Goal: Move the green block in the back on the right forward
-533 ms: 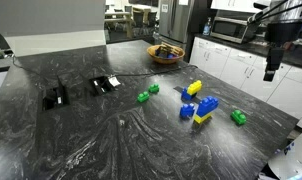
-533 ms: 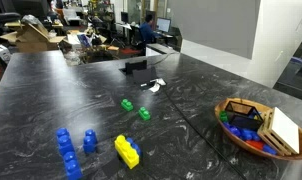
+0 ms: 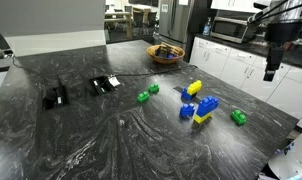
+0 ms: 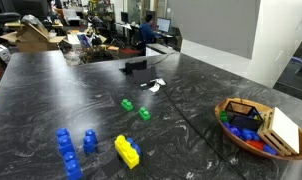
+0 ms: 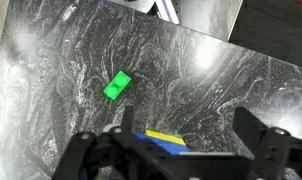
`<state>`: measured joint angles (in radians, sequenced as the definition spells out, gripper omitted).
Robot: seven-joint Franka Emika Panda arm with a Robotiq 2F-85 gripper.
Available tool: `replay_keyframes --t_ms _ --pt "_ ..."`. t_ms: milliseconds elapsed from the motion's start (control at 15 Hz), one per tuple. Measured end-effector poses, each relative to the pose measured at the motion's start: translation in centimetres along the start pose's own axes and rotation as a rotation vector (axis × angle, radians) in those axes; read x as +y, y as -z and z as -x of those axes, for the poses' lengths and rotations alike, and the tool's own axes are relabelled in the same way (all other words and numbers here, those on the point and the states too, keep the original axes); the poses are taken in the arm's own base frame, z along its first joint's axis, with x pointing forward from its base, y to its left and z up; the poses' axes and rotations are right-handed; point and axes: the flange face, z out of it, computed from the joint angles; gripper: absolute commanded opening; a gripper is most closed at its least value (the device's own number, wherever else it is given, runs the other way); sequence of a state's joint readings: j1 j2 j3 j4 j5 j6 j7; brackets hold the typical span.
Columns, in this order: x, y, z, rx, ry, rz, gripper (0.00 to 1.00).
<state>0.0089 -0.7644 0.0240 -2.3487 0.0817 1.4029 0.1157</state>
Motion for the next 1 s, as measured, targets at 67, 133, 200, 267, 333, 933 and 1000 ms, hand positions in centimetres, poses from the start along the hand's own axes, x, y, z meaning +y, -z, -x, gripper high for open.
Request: replay_keyframes --t_ms 67,133,200,267,333,933,1000 --pt "0.0 0.0 0.0 0.0 0.0 0.0 1.0" --pt "0.0 0.0 0.0 0.0 0.0 0.0 1.0" --pt "0.0 0.0 0.0 0.0 0.0 0.0 1.0" --pt "0.0 0.0 0.0 0.0 0.0 0.0 1.0" --pt "0.0 0.0 0.0 0.0 0.0 0.0 1.0" --pt "0.12 -0.11 -0.13 -0.004 -0.006 0.002 1.0" --pt "0.19 -0.19 -0.27 -0.006 -0.016 0.004 1.0"
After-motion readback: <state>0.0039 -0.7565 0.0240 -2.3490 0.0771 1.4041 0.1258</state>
